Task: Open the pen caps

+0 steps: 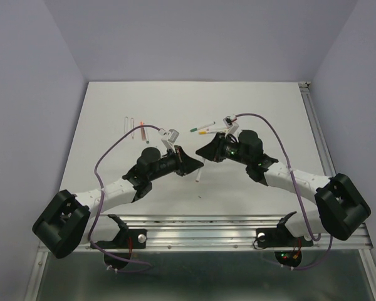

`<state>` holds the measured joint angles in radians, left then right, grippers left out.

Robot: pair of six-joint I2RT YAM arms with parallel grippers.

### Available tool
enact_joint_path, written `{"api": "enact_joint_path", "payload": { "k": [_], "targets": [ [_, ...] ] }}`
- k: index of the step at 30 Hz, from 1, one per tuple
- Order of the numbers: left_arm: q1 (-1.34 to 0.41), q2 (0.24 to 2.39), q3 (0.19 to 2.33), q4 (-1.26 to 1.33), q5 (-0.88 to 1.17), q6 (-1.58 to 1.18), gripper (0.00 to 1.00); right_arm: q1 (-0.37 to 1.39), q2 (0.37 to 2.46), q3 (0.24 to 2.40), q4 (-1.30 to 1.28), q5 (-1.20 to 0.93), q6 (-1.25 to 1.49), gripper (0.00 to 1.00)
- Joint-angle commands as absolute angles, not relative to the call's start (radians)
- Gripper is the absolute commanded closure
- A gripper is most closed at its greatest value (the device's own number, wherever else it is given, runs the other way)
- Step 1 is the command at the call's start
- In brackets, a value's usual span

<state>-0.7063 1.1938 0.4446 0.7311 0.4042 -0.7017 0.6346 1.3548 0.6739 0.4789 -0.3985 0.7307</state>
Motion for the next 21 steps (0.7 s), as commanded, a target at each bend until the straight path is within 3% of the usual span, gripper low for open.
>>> {"api": "enact_joint_path", "payload": {
  "k": [1,9,10,13,18,21],
  "targets": [
    [-0.712,1.169,0.443,0.795,0.416,-0.704,1.00,0.646,1.336,0.718,0.515,-0.353,0.742,0.77],
    [-0.718,1.146,0.408,0.796,0.411,-0.715,1.00,0.646,1.335,0.712,0.540,-0.261,0.779,0.92],
    [-0.718,1.146,0.408,0.789,0.425,-0.719,0.90,0.646,1.338,0.712,0.546,-0.259,0.801,0.94],
    [-0.719,1.147,0.411,0.787,0.429,-0.732,0.47,0.646,1.348,0.716,0.551,-0.265,0.837,0.97],
    [-0.719,1.135,0.419,0.787,0.411,-0.724,0.20,0.646,1.359,0.715,0.552,-0.314,0.882,0.98],
    [-0.719,1.146,0.431,0.785,0.402,-0.715,0.19,0.647,1.355,0.713,0.564,-0.351,0.916,0.98]
  ]
}}
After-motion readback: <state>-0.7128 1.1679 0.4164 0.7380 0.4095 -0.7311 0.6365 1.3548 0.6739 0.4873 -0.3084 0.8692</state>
